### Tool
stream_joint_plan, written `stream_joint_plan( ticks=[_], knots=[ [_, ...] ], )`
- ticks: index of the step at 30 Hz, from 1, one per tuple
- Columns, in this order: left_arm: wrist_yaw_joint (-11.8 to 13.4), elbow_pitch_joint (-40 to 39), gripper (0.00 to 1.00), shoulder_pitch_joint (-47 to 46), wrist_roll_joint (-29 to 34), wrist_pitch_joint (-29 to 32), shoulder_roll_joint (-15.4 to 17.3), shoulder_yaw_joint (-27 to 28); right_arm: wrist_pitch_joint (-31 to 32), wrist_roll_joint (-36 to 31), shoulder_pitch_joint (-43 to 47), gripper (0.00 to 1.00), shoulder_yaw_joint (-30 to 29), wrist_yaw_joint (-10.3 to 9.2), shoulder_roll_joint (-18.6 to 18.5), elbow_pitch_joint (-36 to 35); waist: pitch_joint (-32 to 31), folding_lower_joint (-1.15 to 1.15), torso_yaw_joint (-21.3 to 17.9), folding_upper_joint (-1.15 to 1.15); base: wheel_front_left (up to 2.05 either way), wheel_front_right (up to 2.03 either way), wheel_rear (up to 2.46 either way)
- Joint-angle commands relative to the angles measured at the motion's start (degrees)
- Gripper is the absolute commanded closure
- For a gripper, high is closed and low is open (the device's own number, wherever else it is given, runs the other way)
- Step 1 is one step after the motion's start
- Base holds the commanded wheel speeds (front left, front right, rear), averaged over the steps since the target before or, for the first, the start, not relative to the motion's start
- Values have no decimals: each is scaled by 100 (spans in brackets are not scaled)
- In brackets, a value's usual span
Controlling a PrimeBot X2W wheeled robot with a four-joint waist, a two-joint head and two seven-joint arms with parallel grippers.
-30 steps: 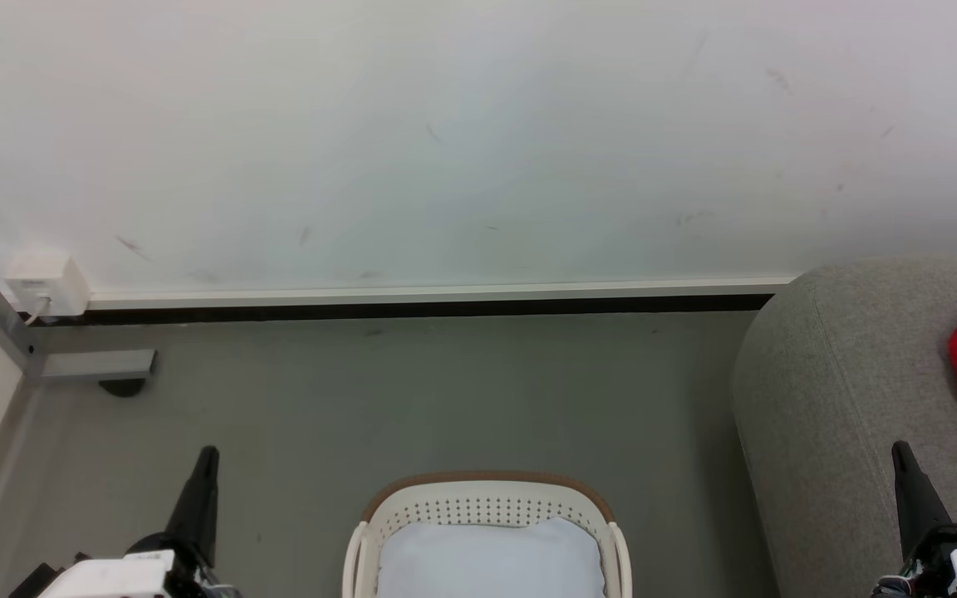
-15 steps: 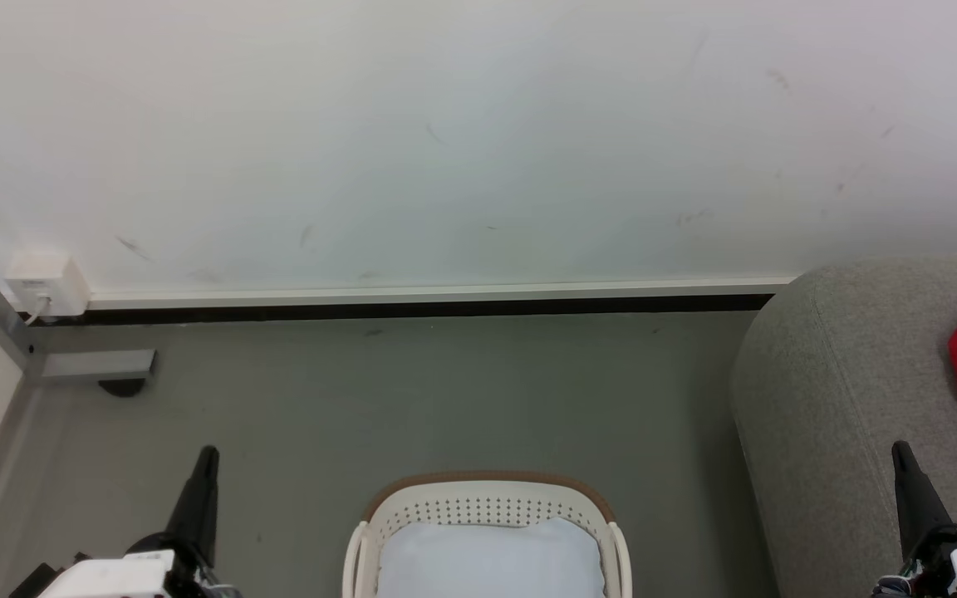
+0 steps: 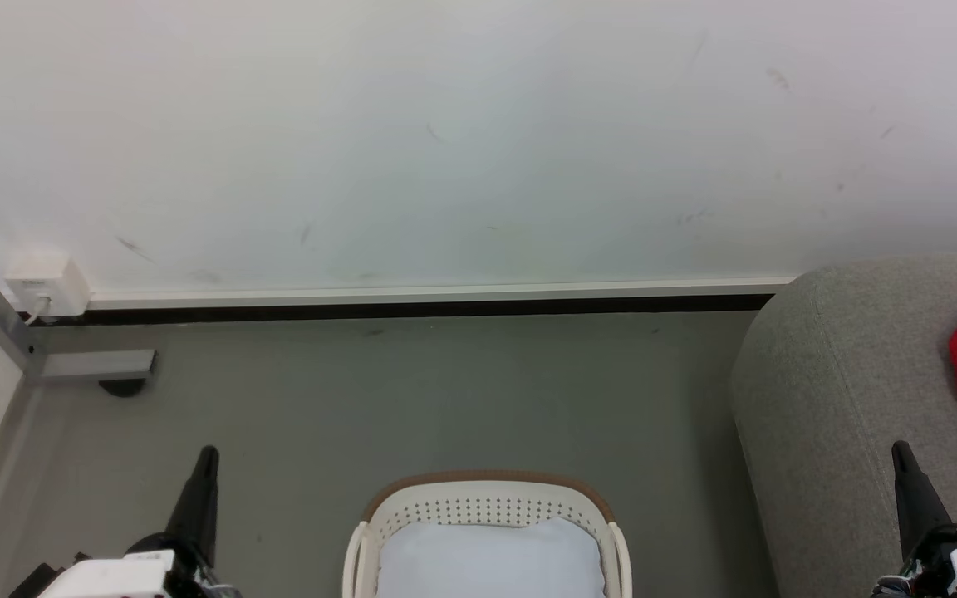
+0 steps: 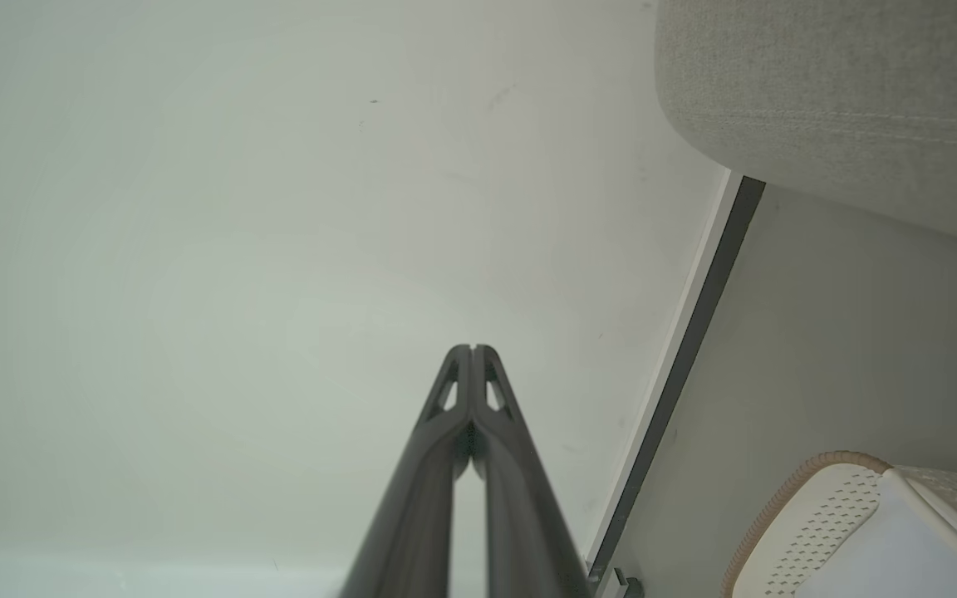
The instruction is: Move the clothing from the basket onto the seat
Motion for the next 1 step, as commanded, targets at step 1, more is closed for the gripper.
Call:
stream_joint_plan(
  ticks=[1],
  knots=[
    [-35, -17, 100, -51, -78, 20, 38, 14, 18, -26, -72, 100, -24, -12, 6, 17, 0, 0, 0, 0, 0, 0, 0]
  ],
)
